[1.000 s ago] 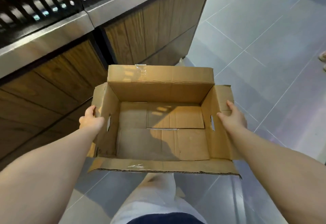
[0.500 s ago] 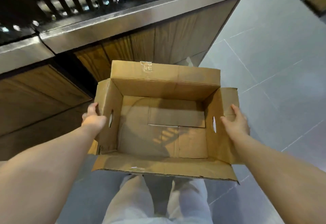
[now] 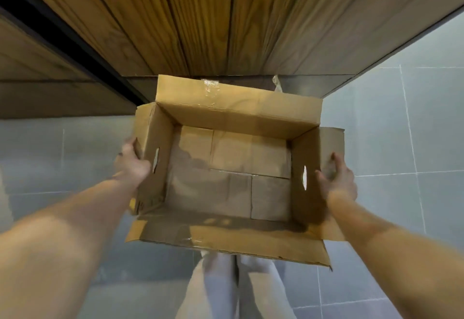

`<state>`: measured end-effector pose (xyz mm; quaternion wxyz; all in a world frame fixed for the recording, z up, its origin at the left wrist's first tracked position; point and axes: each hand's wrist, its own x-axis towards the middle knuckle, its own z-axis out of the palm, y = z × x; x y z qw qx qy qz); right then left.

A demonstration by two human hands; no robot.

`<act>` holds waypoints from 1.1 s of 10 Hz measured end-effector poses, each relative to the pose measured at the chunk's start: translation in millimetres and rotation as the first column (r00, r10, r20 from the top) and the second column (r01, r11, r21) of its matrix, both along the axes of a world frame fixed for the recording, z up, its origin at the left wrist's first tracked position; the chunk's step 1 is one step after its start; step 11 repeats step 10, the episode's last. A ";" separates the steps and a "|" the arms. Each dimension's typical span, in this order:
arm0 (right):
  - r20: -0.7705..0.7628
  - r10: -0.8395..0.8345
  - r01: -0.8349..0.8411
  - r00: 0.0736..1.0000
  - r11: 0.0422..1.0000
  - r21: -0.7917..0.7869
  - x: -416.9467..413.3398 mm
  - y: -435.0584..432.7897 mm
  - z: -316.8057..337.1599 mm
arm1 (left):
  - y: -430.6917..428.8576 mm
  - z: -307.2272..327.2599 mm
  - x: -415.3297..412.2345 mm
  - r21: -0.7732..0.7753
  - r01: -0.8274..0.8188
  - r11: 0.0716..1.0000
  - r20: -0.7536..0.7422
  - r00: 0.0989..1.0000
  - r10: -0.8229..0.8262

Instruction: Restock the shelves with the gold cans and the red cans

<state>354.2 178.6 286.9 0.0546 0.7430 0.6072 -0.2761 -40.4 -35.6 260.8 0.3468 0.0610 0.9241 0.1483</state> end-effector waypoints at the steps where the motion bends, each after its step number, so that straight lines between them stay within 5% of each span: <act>1: 0.016 0.056 -0.056 0.998 0.998 0.018 8.4 15.8 -61.4 | 12.1 -65.4 9.1 0.003 -0.001 1.000 0.032 0.999 0.001; 4: 0.077 0.113 -0.118 0.991 0.991 0.063 -7.4 47.3 -239.5 | 19.3 -239.3 17.2 -0.004 -0.071 0.997 -0.057 0.996 0.070; 6: 0.064 0.164 -0.170 0.984 0.980 0.103 -38.7 65.1 -296.3 | 19.5 -280.0 5.2 -0.006 -0.123 0.992 -0.083 0.989 0.122; 8: 0.101 0.114 -0.123 0.988 0.989 0.085 -57.9 75.9 -312.3 | 27.5 -295.1 -4.6 0.023 -0.141 0.990 -0.084 0.986 0.143; 11: 0.064 0.308 -0.312 0.949 0.947 0.072 -74.8 45.5 -279.3 | 24.7 -264.6 27.1 -0.010 -0.024 1.000 -0.256 0.966 0.020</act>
